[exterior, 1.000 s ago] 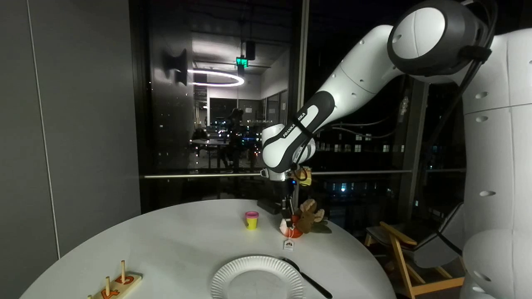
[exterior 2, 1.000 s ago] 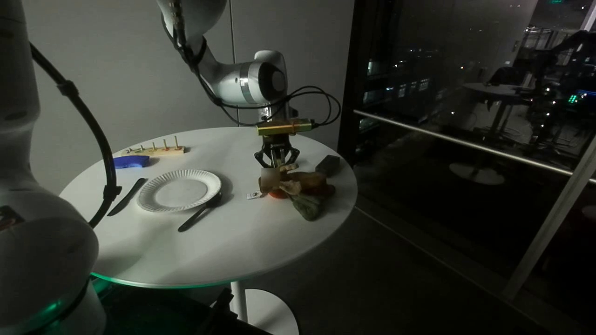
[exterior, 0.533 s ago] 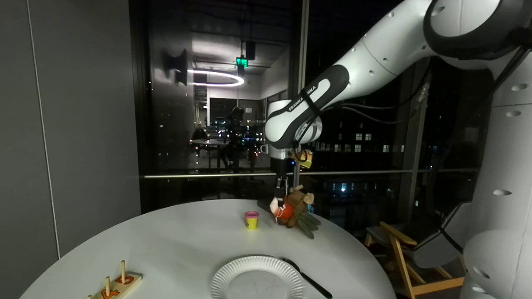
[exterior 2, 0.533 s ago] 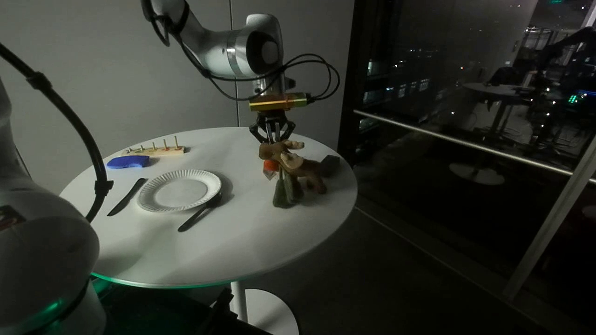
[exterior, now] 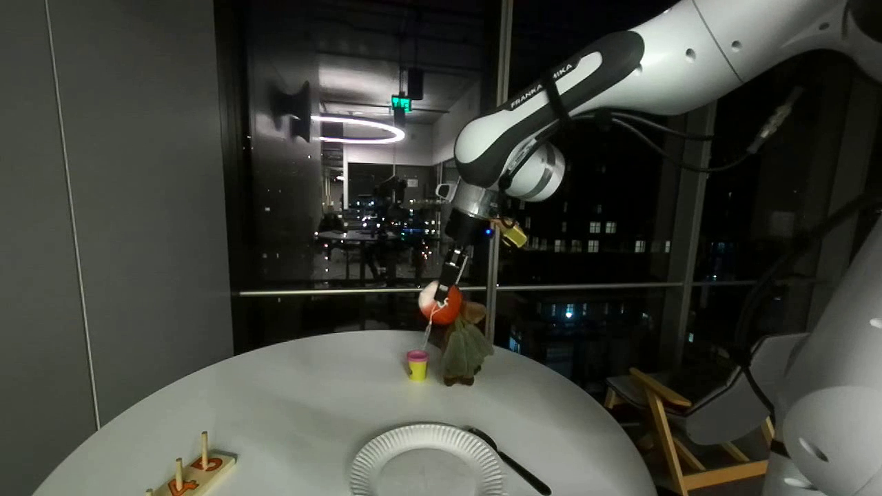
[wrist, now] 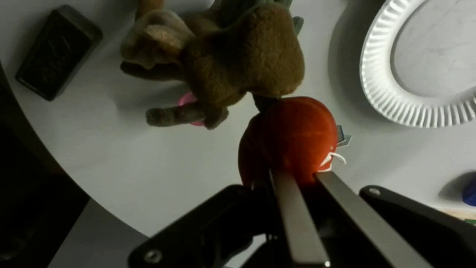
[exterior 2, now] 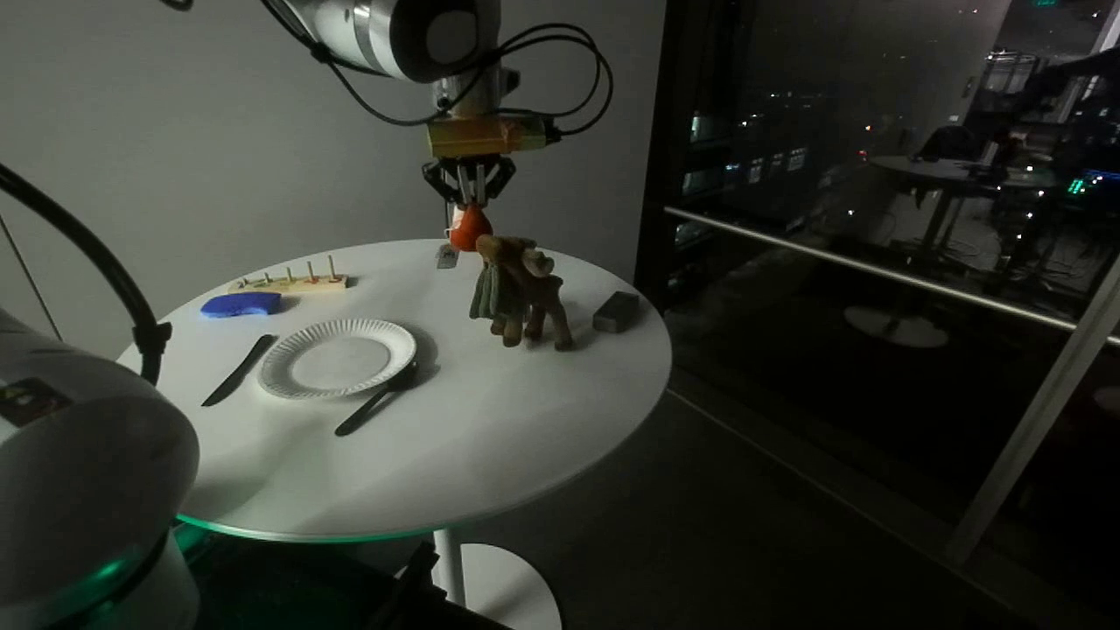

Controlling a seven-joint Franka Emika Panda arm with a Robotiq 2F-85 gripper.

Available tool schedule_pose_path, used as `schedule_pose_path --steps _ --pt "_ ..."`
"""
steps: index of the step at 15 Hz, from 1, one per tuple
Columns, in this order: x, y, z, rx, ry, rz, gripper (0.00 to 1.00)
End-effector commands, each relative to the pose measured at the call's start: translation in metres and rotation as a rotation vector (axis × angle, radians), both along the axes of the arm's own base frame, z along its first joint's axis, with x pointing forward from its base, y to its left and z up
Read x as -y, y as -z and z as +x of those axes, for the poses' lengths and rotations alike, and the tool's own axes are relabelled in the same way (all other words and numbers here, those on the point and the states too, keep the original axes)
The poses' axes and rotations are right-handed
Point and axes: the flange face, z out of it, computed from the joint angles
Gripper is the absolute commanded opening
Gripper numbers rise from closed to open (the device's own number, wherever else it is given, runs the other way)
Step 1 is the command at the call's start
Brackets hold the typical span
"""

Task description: Pick the black spoon and put it to the right of the white paper plate, pick the black knife and put it to the left of the white paper plate, pick the round red toy and put it on the white plate

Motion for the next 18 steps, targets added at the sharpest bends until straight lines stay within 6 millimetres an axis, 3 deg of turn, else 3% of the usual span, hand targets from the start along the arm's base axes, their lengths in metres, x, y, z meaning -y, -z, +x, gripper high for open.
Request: schedule_pose_path --steps 1,5,9,13,15,18 --pt "-0.019 -0.009 -0.021 0.061 -0.146 0.028 0.09" --pt "-0.048 0.001 -0.036 0.04 -0.303 0.029 0.09" --pt "-0.044 -0.002 -0.018 0.194 -0.1 -0.01 0.09" --pt "-0.04 0.002 -0.016 0.339 0.012 -0.083 0.09" --pt "-0.044 0.009 -0.024 0.31 -0.03 -0.119 0.09" --pt "-0.065 0.016 -0.04 0.225 -0.186 -0.003 0.09"
